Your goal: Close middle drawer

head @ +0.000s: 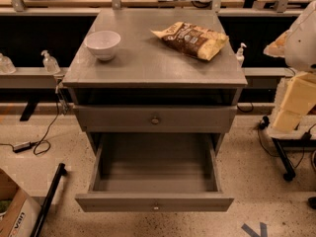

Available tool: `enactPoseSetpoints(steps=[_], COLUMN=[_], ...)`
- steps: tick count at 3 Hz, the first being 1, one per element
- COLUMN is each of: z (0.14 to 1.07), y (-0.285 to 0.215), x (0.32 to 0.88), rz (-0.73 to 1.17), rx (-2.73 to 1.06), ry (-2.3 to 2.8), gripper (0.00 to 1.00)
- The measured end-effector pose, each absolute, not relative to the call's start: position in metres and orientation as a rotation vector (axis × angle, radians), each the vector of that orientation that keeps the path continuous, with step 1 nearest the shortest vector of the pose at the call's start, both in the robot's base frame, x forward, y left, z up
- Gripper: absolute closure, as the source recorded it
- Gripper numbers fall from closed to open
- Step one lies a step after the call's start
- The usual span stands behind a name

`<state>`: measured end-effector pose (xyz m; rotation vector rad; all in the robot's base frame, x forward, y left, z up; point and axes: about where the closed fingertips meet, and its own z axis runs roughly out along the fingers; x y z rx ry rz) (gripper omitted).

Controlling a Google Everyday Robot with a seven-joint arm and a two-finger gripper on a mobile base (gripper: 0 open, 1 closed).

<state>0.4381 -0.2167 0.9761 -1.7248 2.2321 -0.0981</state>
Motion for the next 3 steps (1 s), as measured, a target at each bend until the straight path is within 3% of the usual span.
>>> enactPoseSetpoints(steps=[1, 3], z=[0.976, 0.955], y=[-0.217, -0.206], x=[0.438, 0.436], rz=[-0.098, 0.008], rx=[-1.725, -1.769], ry=[2.232, 2.166], gripper=[0.00, 0.50])
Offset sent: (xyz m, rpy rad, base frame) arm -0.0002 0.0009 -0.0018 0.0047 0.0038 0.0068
